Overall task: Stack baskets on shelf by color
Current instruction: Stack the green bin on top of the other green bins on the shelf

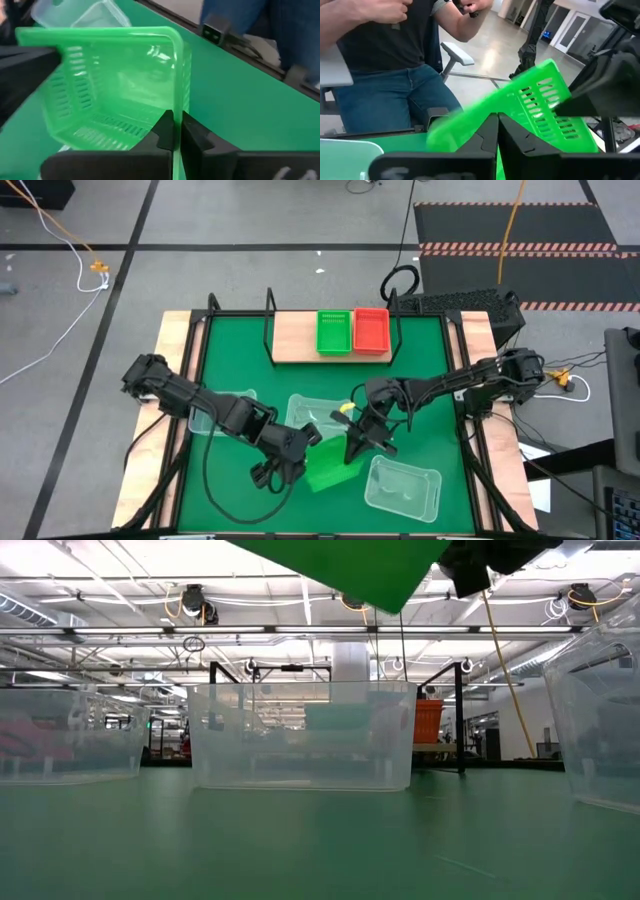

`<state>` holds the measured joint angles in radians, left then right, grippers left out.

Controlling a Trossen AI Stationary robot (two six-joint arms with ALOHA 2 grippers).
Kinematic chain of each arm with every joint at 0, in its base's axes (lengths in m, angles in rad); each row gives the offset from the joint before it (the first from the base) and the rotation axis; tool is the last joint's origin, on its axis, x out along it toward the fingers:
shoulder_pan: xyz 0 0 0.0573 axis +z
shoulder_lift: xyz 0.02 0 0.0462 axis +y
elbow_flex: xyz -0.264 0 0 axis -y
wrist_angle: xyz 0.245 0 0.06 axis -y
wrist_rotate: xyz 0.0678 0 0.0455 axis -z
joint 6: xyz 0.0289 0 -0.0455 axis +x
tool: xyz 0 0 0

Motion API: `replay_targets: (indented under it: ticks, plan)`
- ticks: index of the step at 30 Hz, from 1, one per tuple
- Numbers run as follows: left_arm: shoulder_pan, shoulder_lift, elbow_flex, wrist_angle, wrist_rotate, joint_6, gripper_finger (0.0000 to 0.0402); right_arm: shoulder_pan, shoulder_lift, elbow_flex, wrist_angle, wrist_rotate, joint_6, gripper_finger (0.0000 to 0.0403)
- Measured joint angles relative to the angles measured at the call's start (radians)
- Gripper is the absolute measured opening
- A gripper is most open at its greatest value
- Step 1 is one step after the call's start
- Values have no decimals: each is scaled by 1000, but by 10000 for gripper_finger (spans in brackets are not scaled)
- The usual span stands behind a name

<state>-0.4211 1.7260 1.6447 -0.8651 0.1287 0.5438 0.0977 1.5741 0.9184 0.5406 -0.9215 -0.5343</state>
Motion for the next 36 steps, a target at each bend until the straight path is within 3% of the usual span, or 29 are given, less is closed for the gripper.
replay_targets:
  ticks: [4, 7, 12, 20, 24, 29, 36]
  plan:
    - [-35, 0, 0, -21, -2, -1, 11, -22, -19, 0, -38, -4, 29, 1]
    - [-68, 0, 0, -24, -1, -4, 7, -51, -49, 0, -126, -70, 31, 10]
    - [-116, 0, 1, -20, 0, 0, 11, -61, -68, 0, -98, -149, 52, 64]
    - [-121, 0, 1, 3, 0, 23, 12, 83, -28, 0, -58, 129, -85, 192]
    - [-106, 0, 1, 4, 3, 51, 12, 129, -23, 0, -51, 159, -168, 220]
    - [-67, 0, 1, 4, 25, 62, 8, 143, -23, 0, -44, 157, -192, 185]
    - [-27, -1, 1, 3, 55, 106, 8, 129, -23, 0, -80, 129, -199, 69]
